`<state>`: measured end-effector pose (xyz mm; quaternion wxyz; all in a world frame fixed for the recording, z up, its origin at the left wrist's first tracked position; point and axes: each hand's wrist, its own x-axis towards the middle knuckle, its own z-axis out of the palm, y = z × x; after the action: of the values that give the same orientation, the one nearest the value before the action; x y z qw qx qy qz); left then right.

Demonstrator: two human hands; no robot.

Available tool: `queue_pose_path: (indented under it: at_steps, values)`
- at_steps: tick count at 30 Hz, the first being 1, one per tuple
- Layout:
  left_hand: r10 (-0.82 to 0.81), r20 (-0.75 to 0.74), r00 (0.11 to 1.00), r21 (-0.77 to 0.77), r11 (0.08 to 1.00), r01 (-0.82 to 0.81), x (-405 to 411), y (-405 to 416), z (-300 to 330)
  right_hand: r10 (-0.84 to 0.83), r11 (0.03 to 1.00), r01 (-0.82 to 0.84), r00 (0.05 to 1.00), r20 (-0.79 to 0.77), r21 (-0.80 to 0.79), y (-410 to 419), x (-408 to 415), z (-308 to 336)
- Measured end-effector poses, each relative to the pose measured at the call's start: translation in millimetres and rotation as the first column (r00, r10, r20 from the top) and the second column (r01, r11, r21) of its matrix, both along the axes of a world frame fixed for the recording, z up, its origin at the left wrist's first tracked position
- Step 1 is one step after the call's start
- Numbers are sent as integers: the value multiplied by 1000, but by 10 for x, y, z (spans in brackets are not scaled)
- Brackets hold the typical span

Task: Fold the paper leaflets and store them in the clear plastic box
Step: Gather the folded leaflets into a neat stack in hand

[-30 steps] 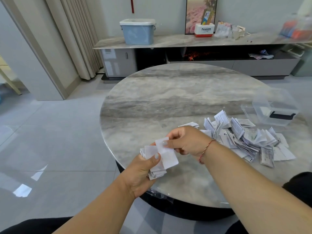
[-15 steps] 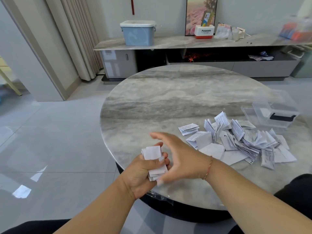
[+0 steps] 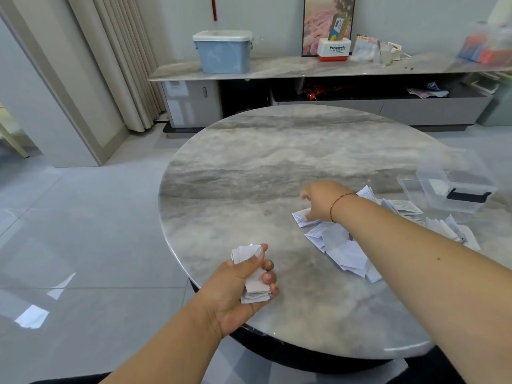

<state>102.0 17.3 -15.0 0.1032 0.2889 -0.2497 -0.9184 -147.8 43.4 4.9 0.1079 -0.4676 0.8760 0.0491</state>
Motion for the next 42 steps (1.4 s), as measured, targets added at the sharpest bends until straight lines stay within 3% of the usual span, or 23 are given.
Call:
queue_pose_path:
  at_steps: [2, 4, 7, 8, 9, 11, 12, 13, 17, 20, 22, 26, 29, 34, 37, 40, 42]
  values:
    - [2, -11, 1000, 56, 998, -2, -11, -30, 9, 63, 994, -56, 995, -71, 98, -92, -71, -187]
    - [0, -19, 1000, 118, 993, 3, -24, -58, -1, 123, 990, -113, 982, -140, 82, -138, -90, -289]
    - [-3, -34, 999, 181, 983, 9, -25, -82, -9, 110, 993, -114, 988, -104, -25, -139, -97, -295]
    - [-9, -42, 999, 189, 982, 17, -17, -84, -14, 149, 975, -161, 985, -87, -151, -121, -37, -256]
    - [-16, -52, 999, 197, 980, 26, -12, -85, -23, 233, 902, -248, 969, -83, -353, -88, 59, -200]
    - [-38, -86, 996, 204, 977, 55, -5, -97, -41, 469, 552, -401, 874, -125, -731, 61, 419, -8]
    - [-52, -109, 993, 201, 977, 73, -7, -95, -39, 554, 399, -439, 815, -170, -805, 173, 618, 67]
    - [-64, -126, 990, 187, 978, 87, -13, -88, -31, 602, 309, -465, 771, -208, -830, 286, 788, 77]
    - [-41, -116, 992, 127, 990, 55, -29, -36, 30, 656, 255, -466, 727, -202, -847, 582, 1096, 0]
    - [-26, -120, 992, 124, 991, 41, -33, -52, 46, 584, 216, -356, 793, -171, -909, 701, 971, 259]
    - [10, -122, 993, 131, 991, 7, -37, -71, 41, 537, 185, -378, 812, -229, -907, 754, 925, 456]
    - [47, -99, 994, 107, 994, -36, -55, -42, 61, 652, 226, -537, 703, -284, -813, 785, 1118, 385]
    - [-18, -128, 992, 157, 987, 38, -67, -13, 102, 722, 282, -591, 649, -238, -756, 762, 1256, 117]
    - [-35, -154, 987, 142, 988, 57, -56, 32, 155, 694, 370, -505, 709, -130, -780, 732, 1255, -58]
    - [-50, -122, 991, 38, 998, 55, -56, 42, 115, 621, 452, -442, 779, -82, -775, 732, 1266, -25]
    - [-78, -108, 991, -85, 994, 69, -61, 85, 95, 543, 580, -316, 837, 67, -751, 754, 1263, 38]
    - [-111, -98, 989, -159, 983, 95, -55, 127, 123, 549, 635, -360, 833, 71, -684, 753, 1262, 20]
